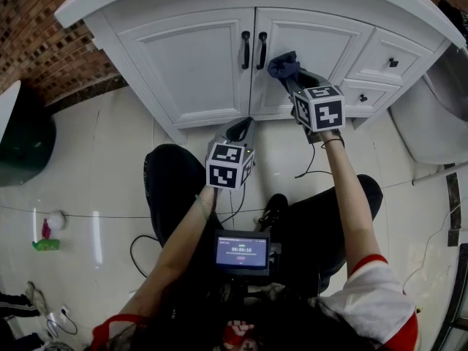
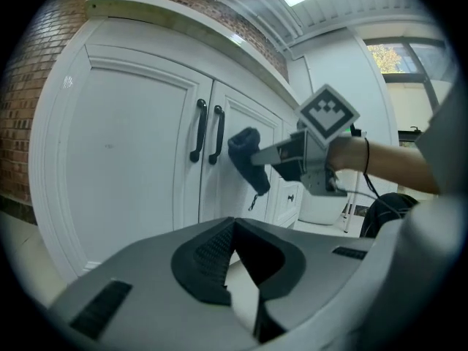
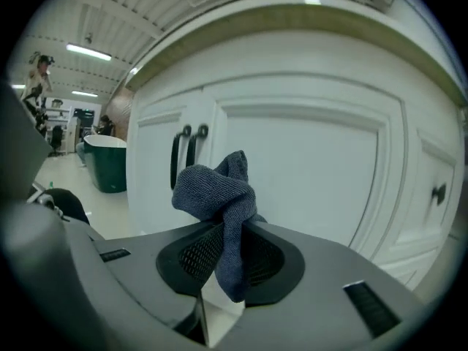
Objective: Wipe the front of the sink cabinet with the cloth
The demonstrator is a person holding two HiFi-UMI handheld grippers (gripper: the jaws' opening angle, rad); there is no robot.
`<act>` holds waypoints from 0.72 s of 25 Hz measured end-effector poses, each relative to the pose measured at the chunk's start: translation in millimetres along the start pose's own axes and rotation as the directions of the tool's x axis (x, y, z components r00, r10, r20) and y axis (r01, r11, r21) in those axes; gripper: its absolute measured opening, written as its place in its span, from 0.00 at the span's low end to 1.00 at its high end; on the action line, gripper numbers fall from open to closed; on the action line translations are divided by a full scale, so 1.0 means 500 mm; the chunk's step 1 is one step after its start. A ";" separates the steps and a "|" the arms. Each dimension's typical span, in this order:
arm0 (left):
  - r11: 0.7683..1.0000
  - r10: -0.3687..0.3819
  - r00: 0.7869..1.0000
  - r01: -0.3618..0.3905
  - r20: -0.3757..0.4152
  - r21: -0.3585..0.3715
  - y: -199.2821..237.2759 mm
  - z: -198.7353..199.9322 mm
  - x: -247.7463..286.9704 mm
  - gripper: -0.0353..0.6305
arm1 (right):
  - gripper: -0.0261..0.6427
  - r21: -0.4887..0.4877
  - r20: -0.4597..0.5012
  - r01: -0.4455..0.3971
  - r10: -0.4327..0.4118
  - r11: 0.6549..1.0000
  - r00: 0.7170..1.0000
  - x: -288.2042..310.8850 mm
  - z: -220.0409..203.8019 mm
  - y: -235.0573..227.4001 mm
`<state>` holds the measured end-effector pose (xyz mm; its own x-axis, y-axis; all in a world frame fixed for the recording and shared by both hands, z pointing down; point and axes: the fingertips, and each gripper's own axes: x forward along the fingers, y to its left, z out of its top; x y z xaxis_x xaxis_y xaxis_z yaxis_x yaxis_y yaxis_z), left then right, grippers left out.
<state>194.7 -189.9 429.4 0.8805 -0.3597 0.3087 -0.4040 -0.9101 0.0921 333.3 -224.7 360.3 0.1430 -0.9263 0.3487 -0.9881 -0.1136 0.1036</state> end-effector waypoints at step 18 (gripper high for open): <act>0.999 -0.019 0.998 0.016 0.062 0.047 -0.036 0.066 -0.016 0.10 | 0.17 -0.073 0.193 0.146 -0.130 0.987 0.973 -0.099 0.232 -0.102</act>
<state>203.2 -177.6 393.8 0.9017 -0.3547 0.2472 -0.3780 -0.9243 0.0526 369.9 -214.9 229.7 0.2568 -0.9554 0.1459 -0.9498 -0.2215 0.2209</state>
